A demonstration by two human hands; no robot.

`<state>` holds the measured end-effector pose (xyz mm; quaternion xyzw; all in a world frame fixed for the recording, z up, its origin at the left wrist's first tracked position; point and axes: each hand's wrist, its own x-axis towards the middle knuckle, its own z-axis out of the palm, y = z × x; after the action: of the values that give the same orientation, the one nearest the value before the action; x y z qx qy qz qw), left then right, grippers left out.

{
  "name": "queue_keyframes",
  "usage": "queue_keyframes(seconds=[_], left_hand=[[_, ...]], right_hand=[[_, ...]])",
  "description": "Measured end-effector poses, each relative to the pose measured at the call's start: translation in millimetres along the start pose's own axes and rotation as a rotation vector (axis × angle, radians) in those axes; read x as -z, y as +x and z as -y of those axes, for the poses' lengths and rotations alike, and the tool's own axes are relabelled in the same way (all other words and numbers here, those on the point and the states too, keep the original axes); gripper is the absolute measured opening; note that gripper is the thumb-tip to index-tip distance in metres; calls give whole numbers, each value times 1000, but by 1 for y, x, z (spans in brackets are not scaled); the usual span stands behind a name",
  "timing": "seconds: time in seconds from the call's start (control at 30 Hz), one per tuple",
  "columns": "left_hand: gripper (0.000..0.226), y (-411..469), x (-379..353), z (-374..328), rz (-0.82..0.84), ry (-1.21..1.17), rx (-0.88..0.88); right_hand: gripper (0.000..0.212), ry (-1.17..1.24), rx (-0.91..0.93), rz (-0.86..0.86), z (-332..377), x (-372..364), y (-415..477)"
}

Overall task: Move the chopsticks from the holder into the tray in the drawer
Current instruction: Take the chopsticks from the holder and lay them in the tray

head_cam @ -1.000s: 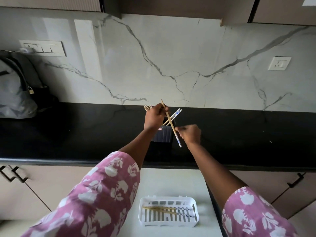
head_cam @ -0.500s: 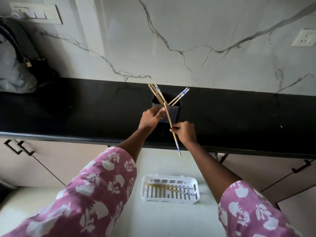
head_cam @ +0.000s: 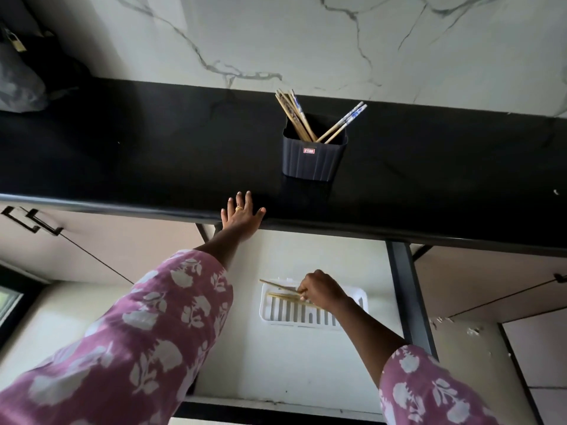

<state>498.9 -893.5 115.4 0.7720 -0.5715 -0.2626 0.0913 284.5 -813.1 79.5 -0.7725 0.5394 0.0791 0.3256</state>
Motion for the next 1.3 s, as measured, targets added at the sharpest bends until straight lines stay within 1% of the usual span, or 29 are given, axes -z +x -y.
queue_keyframes(seconds=[0.1, 0.17, 0.2, 0.23, 0.3, 0.37, 0.43, 0.53, 0.67, 0.8, 0.9, 1.07, 1.13, 1.23, 1.3], left_hand=[[67, 3, -3, 0, 38, 63, 8], [67, 4, -6, 0, 53, 82, 28], [67, 5, -7, 0, 56, 81, 39], [67, 6, -8, 0, 61, 78, 49], [67, 9, -8, 0, 76, 72, 61], [67, 11, -7, 0, 96, 77, 72], [66, 12, -5, -1, 116, 87, 77], [66, 13, -1, -3, 149, 110, 76], [66, 15, 5, -4, 197, 141, 68], [65, 14, 4, -3, 206, 148, 63], [64, 14, 6, -3, 217, 152, 69], [64, 12, 7, -6, 214, 180, 72], [64, 13, 8, -6, 221, 186, 78], [63, 11, 10, -7, 228, 172, 86], [63, 9, 11, -9, 222, 160, 88]], right_hand=[[17, -102, -30, 71, -7, -15, 0], [31, -137, -45, 76, -12, -27, 2], [35, -144, -43, 72, -13, -31, 2], [32, -154, -37, 69, -13, -36, 2], [19, -182, -13, 65, -13, -43, 4], [19, -262, 3, 49, -14, -52, 8], [27, -352, 21, 56, -13, -57, 11], [27, -311, -40, 35, -8, -58, 13], [26, -391, -34, 30, -5, -60, 16], [27, -438, -22, -4, -6, -61, 18], [28, -436, -56, 8, -7, -60, 17], [32, -457, -59, -22, -10, -57, 14], [31, -450, -60, -7, -11, -55, 12], [27, -447, -24, -32, -14, -45, 12], [11, -468, 78, -175, -15, -25, 8]])
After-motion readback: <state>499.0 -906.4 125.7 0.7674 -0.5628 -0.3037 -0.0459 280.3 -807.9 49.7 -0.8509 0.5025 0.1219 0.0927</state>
